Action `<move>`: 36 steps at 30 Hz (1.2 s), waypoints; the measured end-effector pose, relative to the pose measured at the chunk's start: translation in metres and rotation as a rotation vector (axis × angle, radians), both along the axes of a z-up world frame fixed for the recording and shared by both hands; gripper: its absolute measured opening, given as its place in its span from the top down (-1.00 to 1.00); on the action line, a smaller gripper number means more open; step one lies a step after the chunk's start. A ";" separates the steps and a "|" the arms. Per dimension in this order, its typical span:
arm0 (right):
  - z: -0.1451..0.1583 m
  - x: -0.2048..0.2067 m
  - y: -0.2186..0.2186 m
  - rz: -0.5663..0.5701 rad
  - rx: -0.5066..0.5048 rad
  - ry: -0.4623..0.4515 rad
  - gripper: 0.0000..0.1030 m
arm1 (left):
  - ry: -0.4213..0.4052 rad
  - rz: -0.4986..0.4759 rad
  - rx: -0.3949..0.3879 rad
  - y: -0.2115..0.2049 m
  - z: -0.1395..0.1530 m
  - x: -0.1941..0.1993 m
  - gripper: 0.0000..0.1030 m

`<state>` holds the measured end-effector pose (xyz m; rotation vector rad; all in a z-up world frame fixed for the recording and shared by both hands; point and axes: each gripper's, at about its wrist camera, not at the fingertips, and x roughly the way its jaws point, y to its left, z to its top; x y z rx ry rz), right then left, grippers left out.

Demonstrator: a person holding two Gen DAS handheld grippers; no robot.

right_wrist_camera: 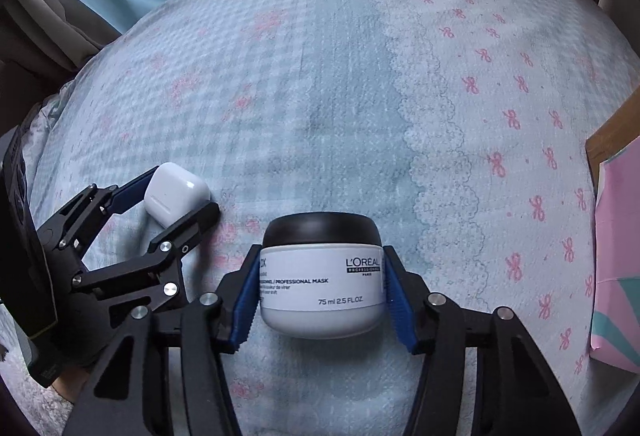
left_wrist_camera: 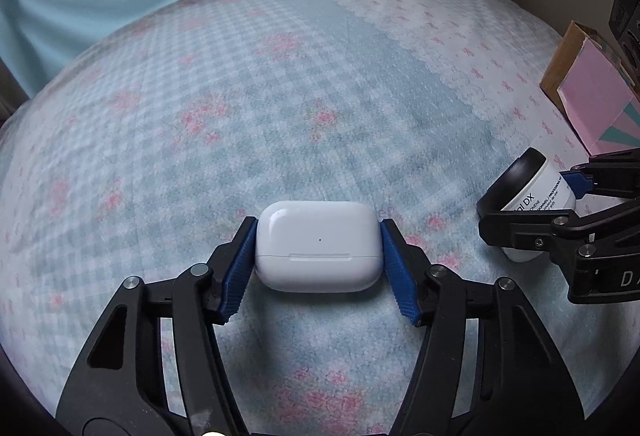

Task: Organize rigid objects
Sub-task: 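Carry the earbud case with the left tool while the right tool carries the mask jar to the box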

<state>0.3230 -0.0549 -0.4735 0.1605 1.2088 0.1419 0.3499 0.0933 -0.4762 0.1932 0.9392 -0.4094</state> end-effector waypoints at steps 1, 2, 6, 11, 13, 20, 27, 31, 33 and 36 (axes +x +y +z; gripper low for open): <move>0.000 0.001 0.000 -0.003 0.006 0.002 -0.02 | 0.001 0.000 0.001 0.000 0.001 0.000 -0.11; 0.001 0.000 -0.001 -0.007 0.007 0.005 -0.02 | 0.003 0.000 0.000 0.000 0.002 0.000 -0.11; 0.010 -0.003 -0.005 -0.017 0.004 -0.001 -0.02 | 0.007 0.003 -0.027 0.001 0.012 -0.005 -0.11; 0.033 -0.011 -0.012 -0.033 0.001 -0.025 -0.02 | 0.001 0.018 -0.062 0.003 0.037 -0.010 -0.11; 0.046 -0.014 -0.014 -0.036 -0.002 -0.038 -0.02 | -0.004 0.024 -0.074 0.003 0.052 -0.013 -0.11; 0.115 -0.039 -0.028 -0.061 0.008 -0.082 -0.02 | -0.014 0.035 -0.116 -0.001 0.126 -0.026 -0.11; 0.193 -0.065 -0.051 -0.099 0.026 -0.130 -0.02 | -0.046 0.037 -0.150 -0.014 0.211 -0.046 -0.11; 0.227 -0.075 -0.069 -0.097 0.015 -0.161 -0.02 | -0.065 0.022 -0.165 -0.034 0.248 -0.056 -0.11; 0.242 -0.082 -0.083 -0.103 0.016 -0.174 -0.02 | -0.074 0.014 -0.167 -0.046 0.264 -0.062 -0.11; 0.257 -0.089 -0.107 -0.112 0.031 -0.182 -0.02 | -0.078 0.009 -0.168 -0.067 0.285 -0.069 -0.11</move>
